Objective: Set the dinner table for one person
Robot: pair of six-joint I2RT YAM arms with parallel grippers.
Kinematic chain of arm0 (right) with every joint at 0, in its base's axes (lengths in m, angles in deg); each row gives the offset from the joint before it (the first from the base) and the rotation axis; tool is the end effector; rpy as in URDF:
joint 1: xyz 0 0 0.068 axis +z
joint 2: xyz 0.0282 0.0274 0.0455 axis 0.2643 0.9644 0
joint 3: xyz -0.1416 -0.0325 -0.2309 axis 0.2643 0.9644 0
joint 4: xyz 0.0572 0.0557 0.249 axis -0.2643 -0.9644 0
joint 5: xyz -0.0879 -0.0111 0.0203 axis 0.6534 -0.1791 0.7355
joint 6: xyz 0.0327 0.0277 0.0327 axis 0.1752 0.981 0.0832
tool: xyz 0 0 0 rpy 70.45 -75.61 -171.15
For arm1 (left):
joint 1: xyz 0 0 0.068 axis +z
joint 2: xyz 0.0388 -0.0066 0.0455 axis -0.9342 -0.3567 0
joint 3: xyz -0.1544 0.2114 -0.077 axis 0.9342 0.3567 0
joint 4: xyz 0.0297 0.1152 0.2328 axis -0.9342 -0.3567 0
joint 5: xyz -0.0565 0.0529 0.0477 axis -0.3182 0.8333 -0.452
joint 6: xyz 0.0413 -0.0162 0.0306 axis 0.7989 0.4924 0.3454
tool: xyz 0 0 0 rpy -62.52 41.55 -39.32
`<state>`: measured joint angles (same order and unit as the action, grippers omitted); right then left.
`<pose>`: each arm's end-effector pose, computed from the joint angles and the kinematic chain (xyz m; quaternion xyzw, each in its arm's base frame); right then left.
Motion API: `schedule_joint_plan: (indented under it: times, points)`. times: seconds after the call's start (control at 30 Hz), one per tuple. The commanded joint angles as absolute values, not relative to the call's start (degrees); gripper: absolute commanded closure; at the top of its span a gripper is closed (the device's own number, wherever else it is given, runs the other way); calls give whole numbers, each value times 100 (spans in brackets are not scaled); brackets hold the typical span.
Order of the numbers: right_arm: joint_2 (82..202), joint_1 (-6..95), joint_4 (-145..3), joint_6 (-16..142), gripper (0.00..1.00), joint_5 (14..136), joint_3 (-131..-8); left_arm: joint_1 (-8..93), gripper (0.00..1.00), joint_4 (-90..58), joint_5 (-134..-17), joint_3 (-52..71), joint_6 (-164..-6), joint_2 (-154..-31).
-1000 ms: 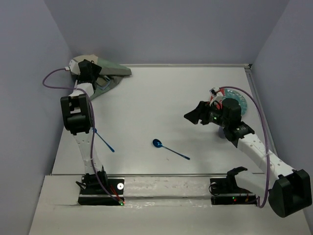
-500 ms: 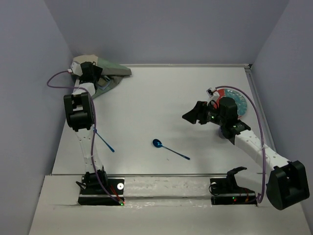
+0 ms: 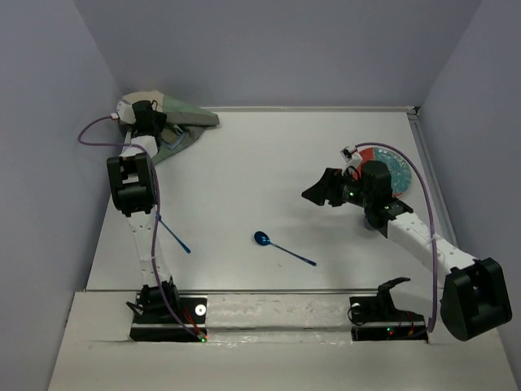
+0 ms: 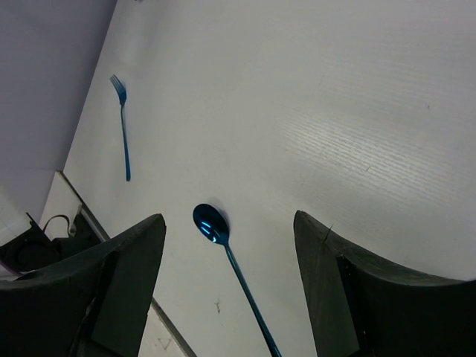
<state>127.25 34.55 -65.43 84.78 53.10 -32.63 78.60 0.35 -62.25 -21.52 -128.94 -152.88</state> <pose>0.2352 0.1008 0.2544 -0.0754 0.8134 0.4136 0.4021 0.5466 0.0945 0.1895 -0.4440 0.6516 -0.2069 0.5792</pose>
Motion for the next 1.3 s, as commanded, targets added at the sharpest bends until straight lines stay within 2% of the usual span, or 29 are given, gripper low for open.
schedule_joint_plan:
  times: [0.0, 0.03, 0.07, 0.1, 0.3, 0.43, 0.77, 0.9, 0.97, 1.1, 1.17, 1.2, 1.23, 1.27]
  points:
    - [12860, 3501, -6076, 8538, 25, 5219, -3557, 7886, 73, 422, -6291, -2471, -12896, -15301]
    - [12904, 3501, -6058, 8538, 25, 5219, -3574, 7886, 78, 431, -6309, -2472, -12887, -15302]
    - [12965, 3501, -6032, 8555, 25, 5219, -3592, 7886, 92, 466, -6344, -2472, -12879, -15293]
    - [13001, 3501, -6005, 8556, 25, 5253, -3618, 7894, 99, 483, -6388, -2472, -12870, -15284]
    - [13457, 3554, -5601, 8687, 22, 5526, -3908, 7684, 100, 913, -6686, -2077, -12702, -14696]
    - [13800, 3554, -5451, 8688, 18, 5675, -4277, 7342, 100, 1493, -6977, -1391, -13089, -14002]
    - [14476, 3554, -6058, 8379, 3, 6993, -5524, 5742, 100, 2724, -6802, 603, -13740, -12087]
    - [14881, 3554, -6084, 8573, 2, 7205, -5851, 5197, 100, 3242, -6459, 1805, -13959, -11629]
    - [14891, 3554, -6066, 8608, 2, 7135, -5860, 5161, 100, 3532, -6449, 2010, -14144, -11610]
    - [14759, 3554, -6040, 8381, 2, 7021, -5851, 5152, 100, 3490, -6696, 1512, -14136, -11864]
    - [14689, 3554, -6110, 8292, 2, 7064, -5938, 5135, 100, 3235, -6696, 468, -13996, -12189]
    - [14645, 3493, -6215, 8231, 2, 7073, -6078, 5126, 100, 2782, -6696, -484, -13821, -12347]
    - [14645, 3493, -6216, 8204, 2, 7073, -6158, 5126, 100, 2577, -6696, -494, -13723, -12505]
    - [14558, 3493, -6338, 8126, 2, 7082, -6228, 5135, 100, 2079, -6939, -1634, -13487, -12881]
